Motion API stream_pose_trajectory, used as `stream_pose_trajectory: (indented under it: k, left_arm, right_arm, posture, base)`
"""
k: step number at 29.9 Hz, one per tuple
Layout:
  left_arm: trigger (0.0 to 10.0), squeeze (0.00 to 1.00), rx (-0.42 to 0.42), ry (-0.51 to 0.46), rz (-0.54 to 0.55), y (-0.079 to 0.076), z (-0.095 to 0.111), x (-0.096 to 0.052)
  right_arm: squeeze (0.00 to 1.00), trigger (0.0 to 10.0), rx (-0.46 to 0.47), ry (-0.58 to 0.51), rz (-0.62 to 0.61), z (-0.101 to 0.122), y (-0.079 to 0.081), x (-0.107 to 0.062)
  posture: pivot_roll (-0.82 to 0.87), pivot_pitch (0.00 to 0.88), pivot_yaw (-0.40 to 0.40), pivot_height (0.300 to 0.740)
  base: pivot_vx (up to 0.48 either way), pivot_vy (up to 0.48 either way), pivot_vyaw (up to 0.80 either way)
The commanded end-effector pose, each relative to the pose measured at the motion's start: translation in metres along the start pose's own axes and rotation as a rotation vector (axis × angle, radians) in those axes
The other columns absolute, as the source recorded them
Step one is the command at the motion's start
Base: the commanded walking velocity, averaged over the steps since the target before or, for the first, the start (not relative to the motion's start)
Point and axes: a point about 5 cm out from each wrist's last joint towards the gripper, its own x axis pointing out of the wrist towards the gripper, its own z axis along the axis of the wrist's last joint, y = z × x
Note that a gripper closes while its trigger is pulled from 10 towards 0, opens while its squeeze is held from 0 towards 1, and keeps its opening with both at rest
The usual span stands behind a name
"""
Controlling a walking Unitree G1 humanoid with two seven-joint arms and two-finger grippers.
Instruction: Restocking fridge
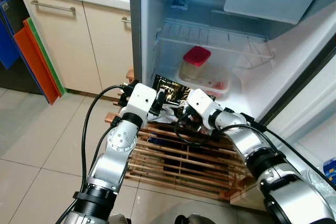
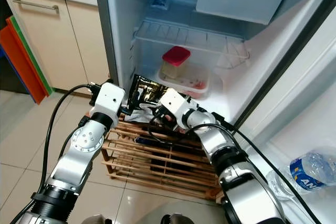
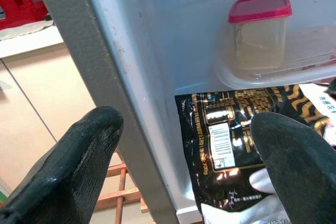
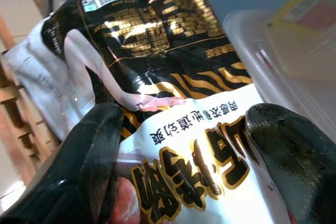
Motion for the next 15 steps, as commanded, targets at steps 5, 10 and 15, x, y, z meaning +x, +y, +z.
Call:
stream_pose_trajectory:
  k: [5,10,15]
  left_arm:
    - [10.0,0.0,0.003,-0.017,-0.004,-0.0013,0.0043,0.0035]
    - [10.0,0.0,0.006,-0.023,-0.003,-0.0004,0.0065,0.0061]
    - [10.0,0.0,0.009,-0.023,-0.003,-0.0001,0.0066,0.0061]
  right_arm:
    - [0.0,0.0,0.022,0.007,-0.045,0.0026,-0.0018,0.0051]
    - [0.0,0.0,0.036,0.001,-0.053,0.0064,-0.0011,0.0088]
    - [0.0,0.0,0.051,0.001,-0.037,0.0065,0.0005,0.0101]
  posture:
    - [0.07,0.009,-0.089,0.74]
    - [0.07,0.012,-0.089,0.74]
    - [0.07,0.013,-0.092,0.74]
  base:
    - [0.0,0.0,0.0]
    - [0.0,0.0,0.0]
    - [0.0,0.0,0.0]
